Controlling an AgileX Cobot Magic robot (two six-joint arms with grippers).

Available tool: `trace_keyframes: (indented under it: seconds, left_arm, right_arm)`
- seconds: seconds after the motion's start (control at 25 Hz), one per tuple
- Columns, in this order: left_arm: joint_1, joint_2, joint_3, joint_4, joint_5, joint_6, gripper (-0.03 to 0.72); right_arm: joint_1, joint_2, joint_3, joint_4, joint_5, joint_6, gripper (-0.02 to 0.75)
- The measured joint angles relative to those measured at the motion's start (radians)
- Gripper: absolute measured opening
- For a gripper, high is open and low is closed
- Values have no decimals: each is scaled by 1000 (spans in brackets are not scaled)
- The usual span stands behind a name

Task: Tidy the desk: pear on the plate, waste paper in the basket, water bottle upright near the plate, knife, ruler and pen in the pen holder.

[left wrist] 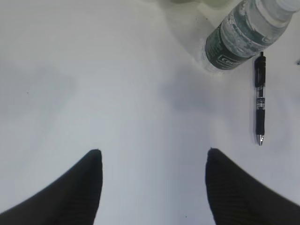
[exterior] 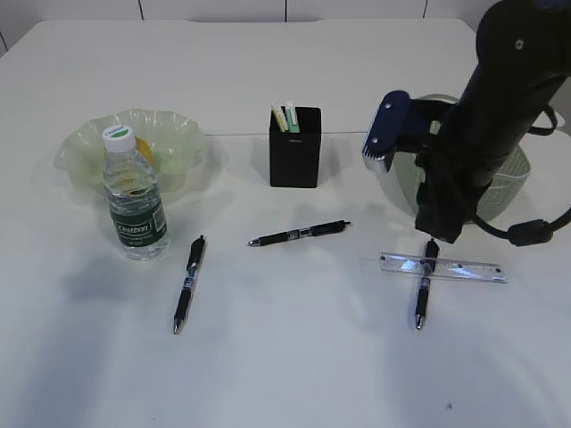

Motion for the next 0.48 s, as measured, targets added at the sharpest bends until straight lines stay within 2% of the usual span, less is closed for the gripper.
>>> trace_keyframes:
  seconds: [0.16,0.32,0.48]
  left_arm:
    - [0,0,0,23,-10,0,482]
    - [0,2,0,53,-19,0,480]
    - [0,42,0,53,-17,0,475]
  right_arm:
    - [0,61,0,34,-41,-152,247]
    - [0,121,-10,57,-74,-223,248]
    - [0,193,-54,70,-77,-263,301]
